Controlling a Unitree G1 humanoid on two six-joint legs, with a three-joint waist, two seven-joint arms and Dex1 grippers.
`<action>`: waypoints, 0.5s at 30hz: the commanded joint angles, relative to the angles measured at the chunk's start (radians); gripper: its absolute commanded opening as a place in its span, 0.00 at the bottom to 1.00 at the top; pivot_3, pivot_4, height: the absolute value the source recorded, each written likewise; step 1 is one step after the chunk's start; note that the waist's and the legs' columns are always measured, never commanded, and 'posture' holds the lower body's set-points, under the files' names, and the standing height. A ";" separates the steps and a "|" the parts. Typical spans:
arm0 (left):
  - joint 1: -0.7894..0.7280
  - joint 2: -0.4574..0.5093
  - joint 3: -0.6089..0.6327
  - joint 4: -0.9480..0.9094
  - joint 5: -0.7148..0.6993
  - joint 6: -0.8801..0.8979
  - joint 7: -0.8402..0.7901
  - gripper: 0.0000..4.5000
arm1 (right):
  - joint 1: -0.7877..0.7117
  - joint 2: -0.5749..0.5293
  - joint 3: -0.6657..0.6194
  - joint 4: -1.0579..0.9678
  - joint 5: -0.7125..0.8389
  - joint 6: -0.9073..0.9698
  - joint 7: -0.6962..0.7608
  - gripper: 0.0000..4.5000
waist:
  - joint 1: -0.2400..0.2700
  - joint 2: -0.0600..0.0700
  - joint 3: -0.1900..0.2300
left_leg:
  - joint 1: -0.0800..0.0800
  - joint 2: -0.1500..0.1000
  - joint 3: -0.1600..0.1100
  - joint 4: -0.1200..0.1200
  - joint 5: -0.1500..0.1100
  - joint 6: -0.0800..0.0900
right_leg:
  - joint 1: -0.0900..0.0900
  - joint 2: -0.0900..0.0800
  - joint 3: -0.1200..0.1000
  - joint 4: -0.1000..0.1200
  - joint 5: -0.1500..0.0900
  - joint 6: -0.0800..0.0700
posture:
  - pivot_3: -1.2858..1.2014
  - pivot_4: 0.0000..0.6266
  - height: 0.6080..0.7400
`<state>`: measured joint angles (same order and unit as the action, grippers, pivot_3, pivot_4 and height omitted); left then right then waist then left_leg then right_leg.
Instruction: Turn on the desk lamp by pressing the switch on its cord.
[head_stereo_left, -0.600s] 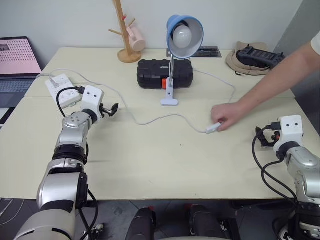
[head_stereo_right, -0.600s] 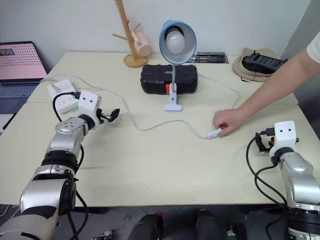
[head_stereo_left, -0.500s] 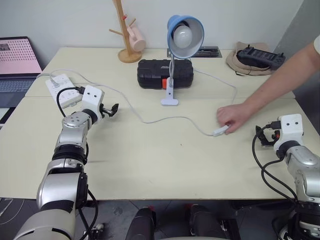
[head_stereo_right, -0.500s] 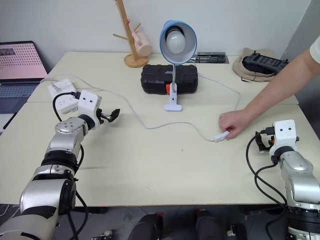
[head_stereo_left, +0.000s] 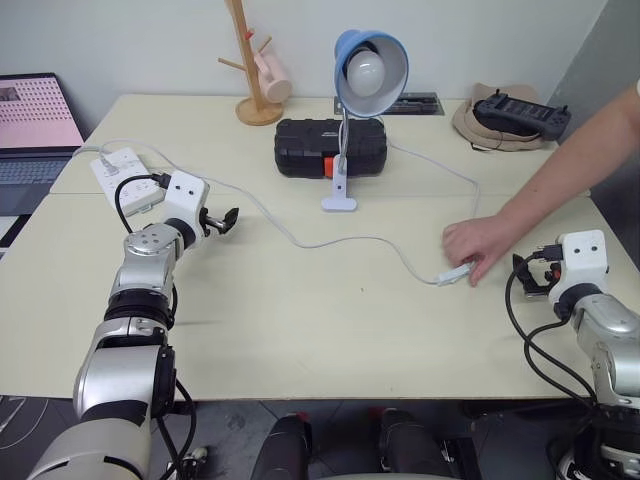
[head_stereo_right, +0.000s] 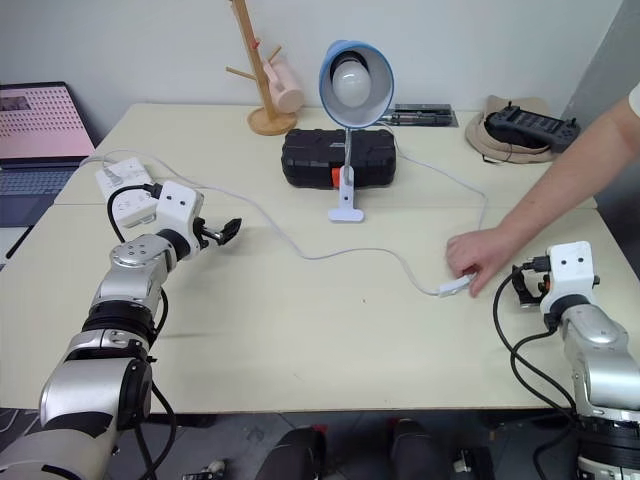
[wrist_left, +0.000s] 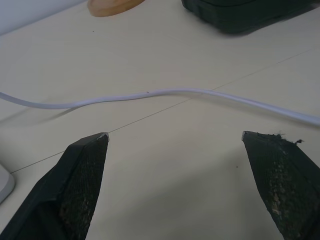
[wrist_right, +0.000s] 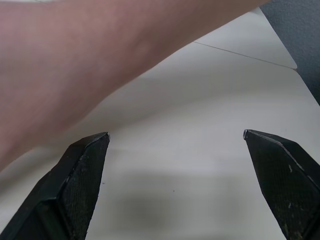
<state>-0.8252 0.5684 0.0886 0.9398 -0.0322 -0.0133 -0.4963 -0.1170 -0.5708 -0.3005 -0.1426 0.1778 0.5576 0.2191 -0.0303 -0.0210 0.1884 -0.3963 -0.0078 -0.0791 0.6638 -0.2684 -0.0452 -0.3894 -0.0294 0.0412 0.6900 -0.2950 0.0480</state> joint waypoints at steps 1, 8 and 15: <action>-0.023 0.018 0.019 -0.032 -0.013 -0.022 -0.015 0.99 | 0.003 -0.018 -0.035 -0.035 -0.003 -0.007 0.010 1.00 | 0.000 0.000 0.000 | 0.000 0.000 0.000 0.000 0.000 0.000 | 0.000 0.000 0.000 0.000 0.000 0.000 | 0.52 0.24 1.00; -0.054 0.044 0.013 -0.052 -0.021 -0.008 -0.102 0.99 | 0.037 -0.129 -0.030 -0.090 0.063 0.007 0.204 1.00 | 0.000 0.000 0.000 | 0.000 0.000 0.001 0.000 0.000 0.000 | 0.000 0.000 0.000 0.000 0.000 0.000 | 0.52 0.24 1.00; -0.023 0.116 -0.046 -0.209 -0.049 0.069 -0.410 0.99 | 0.013 -0.372 0.048 -0.073 0.161 -0.084 0.639 1.00 | -0.003 0.000 0.000 | 0.000 -0.001 0.002 0.000 0.000 0.000 | 0.001 0.002 0.000 -0.001 0.000 0.000 | 0.52 0.24 1.00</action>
<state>-0.8550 0.6598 0.0641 0.8209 -0.0561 0.0276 -0.8041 -0.0765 -0.8987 -0.2712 -0.2009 0.3095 0.5296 0.7367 -0.0330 -0.0210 0.1884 -0.3957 -0.0081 -0.0767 0.6643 -0.2684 -0.0451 -0.3885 -0.0273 0.0411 0.6889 -0.2950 0.0480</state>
